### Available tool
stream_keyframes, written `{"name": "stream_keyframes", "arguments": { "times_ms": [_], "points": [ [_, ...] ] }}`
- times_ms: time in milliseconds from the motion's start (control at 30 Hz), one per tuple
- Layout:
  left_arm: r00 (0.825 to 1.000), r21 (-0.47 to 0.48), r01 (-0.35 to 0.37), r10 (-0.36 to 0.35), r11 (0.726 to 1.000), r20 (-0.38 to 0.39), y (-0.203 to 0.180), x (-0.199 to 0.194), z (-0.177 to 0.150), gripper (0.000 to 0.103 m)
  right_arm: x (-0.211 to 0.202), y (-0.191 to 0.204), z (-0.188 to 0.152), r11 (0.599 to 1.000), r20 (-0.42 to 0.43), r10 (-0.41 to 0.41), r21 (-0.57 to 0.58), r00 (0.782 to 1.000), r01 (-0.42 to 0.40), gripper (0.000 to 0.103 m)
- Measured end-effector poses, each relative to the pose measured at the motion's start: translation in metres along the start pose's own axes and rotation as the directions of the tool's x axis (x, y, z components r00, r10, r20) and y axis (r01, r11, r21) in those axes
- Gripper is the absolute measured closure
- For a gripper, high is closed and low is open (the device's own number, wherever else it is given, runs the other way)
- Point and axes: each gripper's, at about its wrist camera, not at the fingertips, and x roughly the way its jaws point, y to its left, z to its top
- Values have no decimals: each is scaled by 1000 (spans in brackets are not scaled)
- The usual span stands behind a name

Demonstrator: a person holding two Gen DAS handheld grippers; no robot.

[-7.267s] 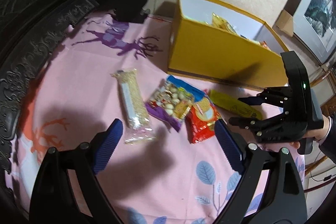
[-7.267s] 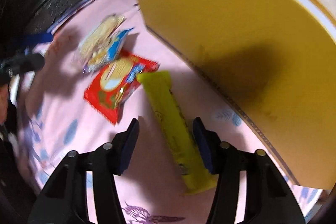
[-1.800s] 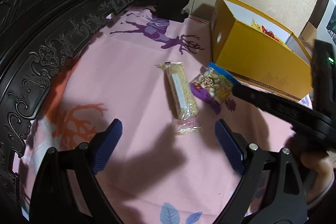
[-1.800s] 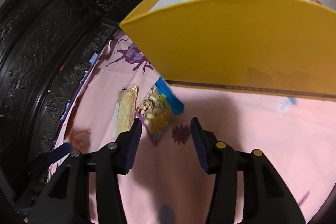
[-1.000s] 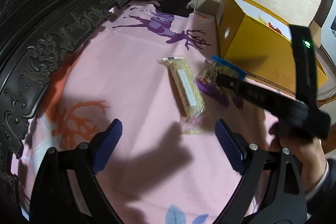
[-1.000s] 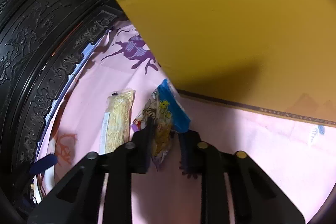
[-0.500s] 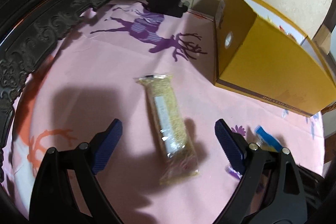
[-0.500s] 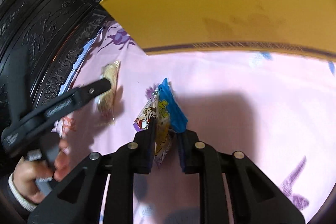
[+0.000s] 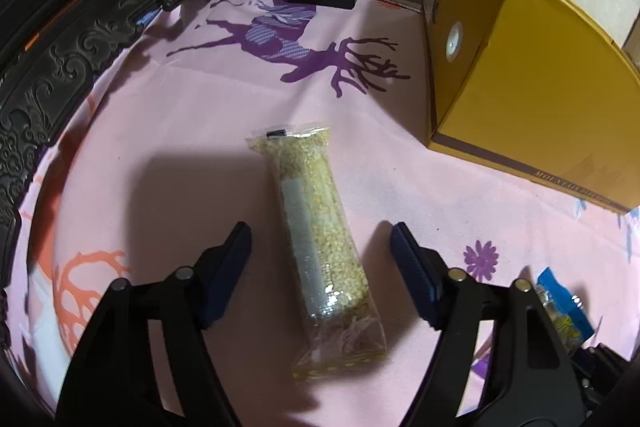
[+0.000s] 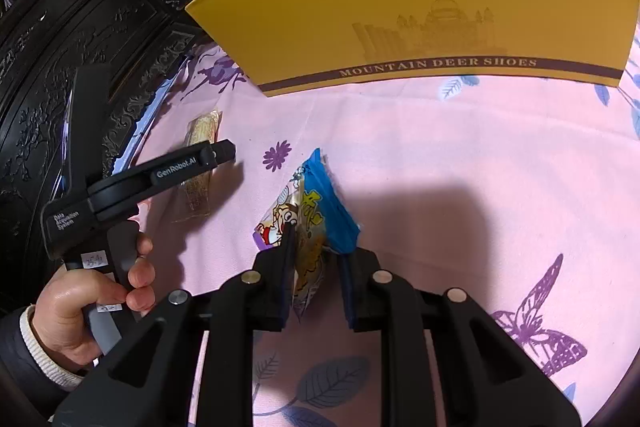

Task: Organize snacks
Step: 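Grasp the clear rice-cake bar with the left gripper while the right gripper holds the puff bag, then carry the rice-cake bar and puff bag into the yellow box and release both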

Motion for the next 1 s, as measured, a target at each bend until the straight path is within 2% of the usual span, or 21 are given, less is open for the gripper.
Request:
{"name": "stream_keyframes", "arguments": {
  "times_ms": [67, 133, 200, 267, 500, 767, 867, 1000],
  "points": [
    [1000, 7, 2, -2, 1000, 4, 0, -1, 0, 38, -1, -1, 0, 1000, 0, 2, 3, 1000, -2, 82],
    [1000, 9, 5, -5, 1000, 10, -1, -2, 0, 48, -2, -2, -1, 1000, -1, 2, 5, 1000, -2, 83],
    [1000, 2, 9, -9, 1000, 18, 0, -4, -2, 65, -4, -3, -3, 1000, -1, 2, 4, 1000, -2, 83],
    [999, -13, 26, -26, 1000, 19, 3, -7, -6, 72, -6, -4, -6, 1000, -4, 3, 8, 1000, -3, 83],
    [995, 31, 100, -101, 994, 19, -3, -29, -44, 73, -22, -10, -22, 1000, -11, -5, 18, 1000, 6, 83],
    [984, 74, 178, -177, 981, -23, -14, -62, -86, 73, -43, -17, -45, 999, -25, -14, 36, 1000, 15, 83],
    [980, 109, 199, -200, 974, 2, -20, -82, -89, 73, -56, -20, -50, 999, -19, -13, 44, 1000, 14, 85],
    [965, 162, 233, -248, 959, 82, -35, -118, -77, 73, -80, -19, -48, 999, 22, -4, 48, 1000, 3, 85]
  ]
}}
